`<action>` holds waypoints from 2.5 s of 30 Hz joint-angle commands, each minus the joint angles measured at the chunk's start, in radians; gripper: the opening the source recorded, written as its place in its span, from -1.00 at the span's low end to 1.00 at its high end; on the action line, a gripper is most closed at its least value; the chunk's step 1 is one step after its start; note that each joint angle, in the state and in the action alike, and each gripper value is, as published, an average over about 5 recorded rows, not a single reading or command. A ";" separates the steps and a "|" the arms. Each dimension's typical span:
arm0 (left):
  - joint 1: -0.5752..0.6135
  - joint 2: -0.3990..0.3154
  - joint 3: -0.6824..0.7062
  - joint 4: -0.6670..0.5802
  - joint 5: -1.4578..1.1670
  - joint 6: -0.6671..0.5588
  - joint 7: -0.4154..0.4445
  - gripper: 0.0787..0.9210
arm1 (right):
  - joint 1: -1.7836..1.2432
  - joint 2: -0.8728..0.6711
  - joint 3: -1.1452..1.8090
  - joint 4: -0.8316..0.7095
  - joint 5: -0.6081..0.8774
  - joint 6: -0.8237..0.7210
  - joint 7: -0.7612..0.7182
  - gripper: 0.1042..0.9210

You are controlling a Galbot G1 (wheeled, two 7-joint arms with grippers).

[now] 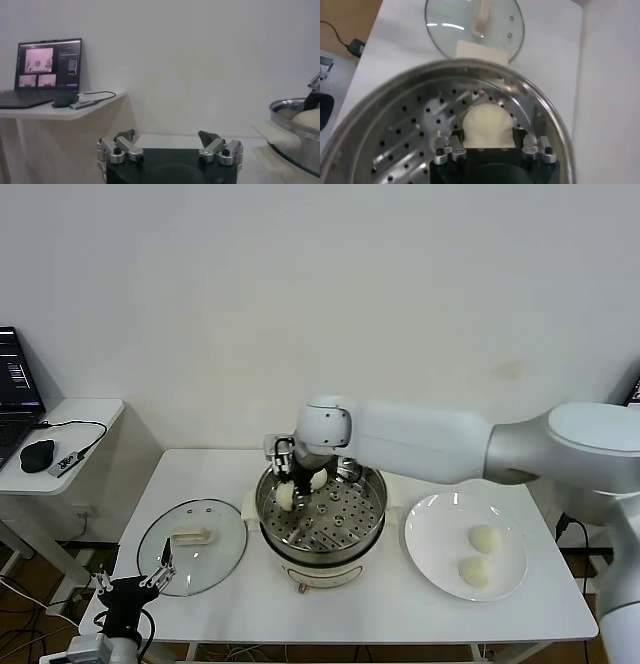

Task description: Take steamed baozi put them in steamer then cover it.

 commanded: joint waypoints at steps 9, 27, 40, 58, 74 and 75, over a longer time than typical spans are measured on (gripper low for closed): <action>-0.001 0.001 0.004 0.001 0.002 0.000 0.001 0.77 | -0.034 0.053 -0.006 -0.041 -0.010 -0.037 -0.010 0.27; 0.002 0.006 0.014 -0.012 0.006 0.002 0.003 0.77 | 0.241 -0.360 -0.026 0.250 -0.158 0.160 -0.269 0.76; 0.004 0.020 0.030 0.002 0.015 0.003 0.004 0.77 | 0.178 -0.861 -0.034 0.482 -0.356 0.308 -0.344 0.76; 0.007 0.018 0.064 0.021 0.044 0.004 0.004 0.77 | -0.503 -1.072 0.391 0.459 -0.652 0.366 -0.294 0.76; 0.022 0.017 0.045 0.025 0.048 0.003 0.004 0.77 | -0.704 -0.941 0.549 0.312 -0.728 0.379 -0.254 0.76; 0.022 0.017 0.045 0.027 0.048 0.003 0.004 0.77 | -0.705 -0.936 0.549 0.305 -0.730 0.379 -0.254 0.76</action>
